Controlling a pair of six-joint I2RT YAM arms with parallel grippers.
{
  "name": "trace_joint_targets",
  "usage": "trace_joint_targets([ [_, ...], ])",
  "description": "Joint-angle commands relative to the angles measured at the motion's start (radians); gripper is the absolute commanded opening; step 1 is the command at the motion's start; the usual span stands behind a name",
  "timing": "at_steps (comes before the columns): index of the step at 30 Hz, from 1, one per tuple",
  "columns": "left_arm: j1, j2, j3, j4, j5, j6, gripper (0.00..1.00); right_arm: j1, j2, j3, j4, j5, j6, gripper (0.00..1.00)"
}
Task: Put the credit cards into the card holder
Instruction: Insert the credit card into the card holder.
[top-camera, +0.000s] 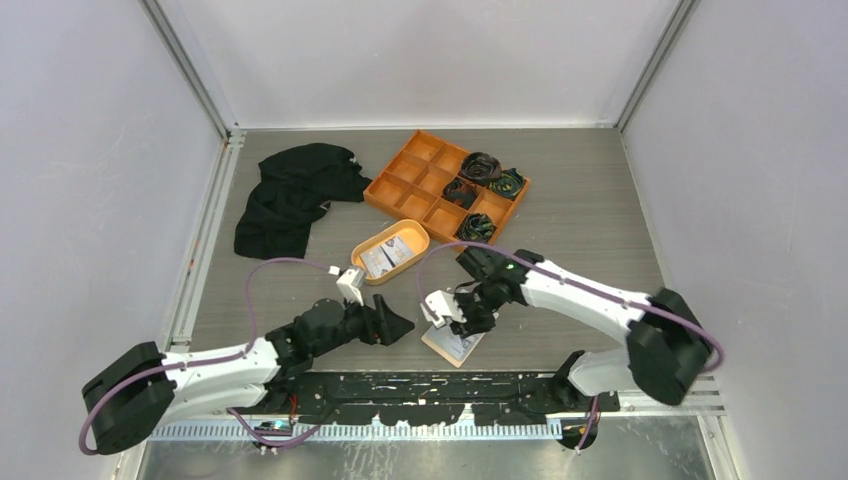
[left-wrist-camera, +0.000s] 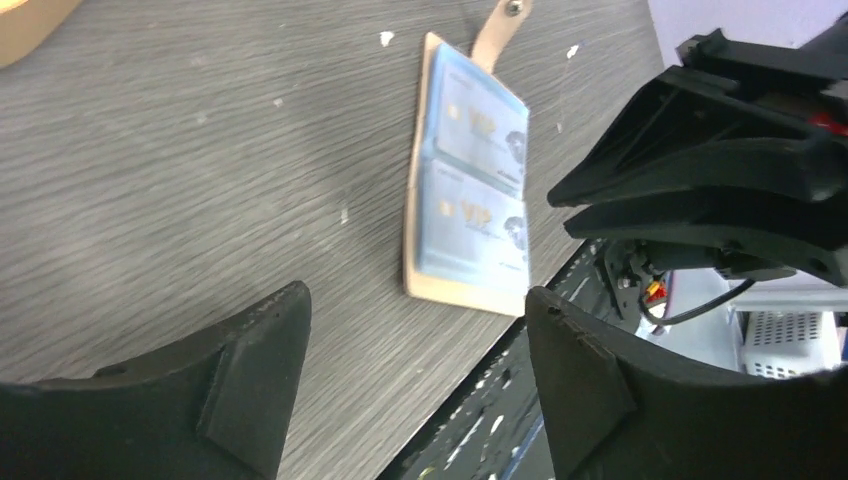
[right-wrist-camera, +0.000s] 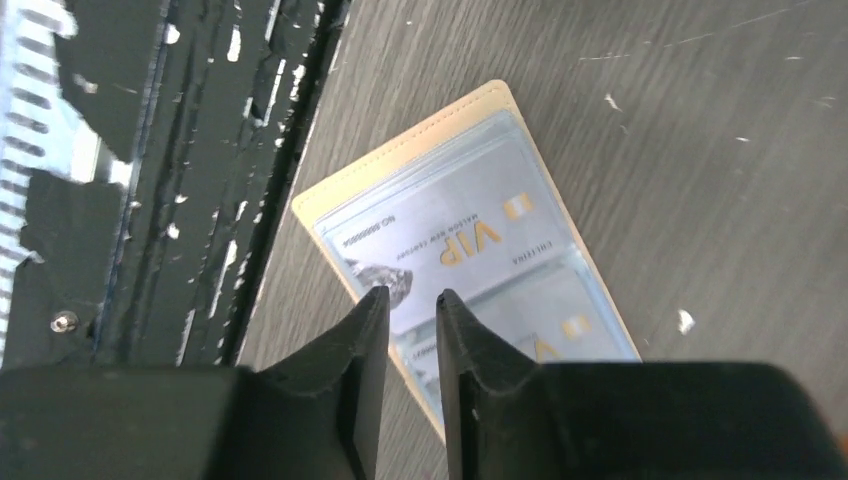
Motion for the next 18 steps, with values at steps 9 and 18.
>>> trace_joint_targets([
  [9, 0.006, -0.166, -0.106, 0.125, 0.071, -0.017, 0.58, 0.072, 0.272, 0.066, 0.176, 0.288, 0.12, 0.16],
  [18, -0.038, -0.11, -0.117, 0.169, 0.068, -0.033, 0.46, -0.002, 0.309, 0.091, 0.137, 0.29, 0.143, 0.15],
])
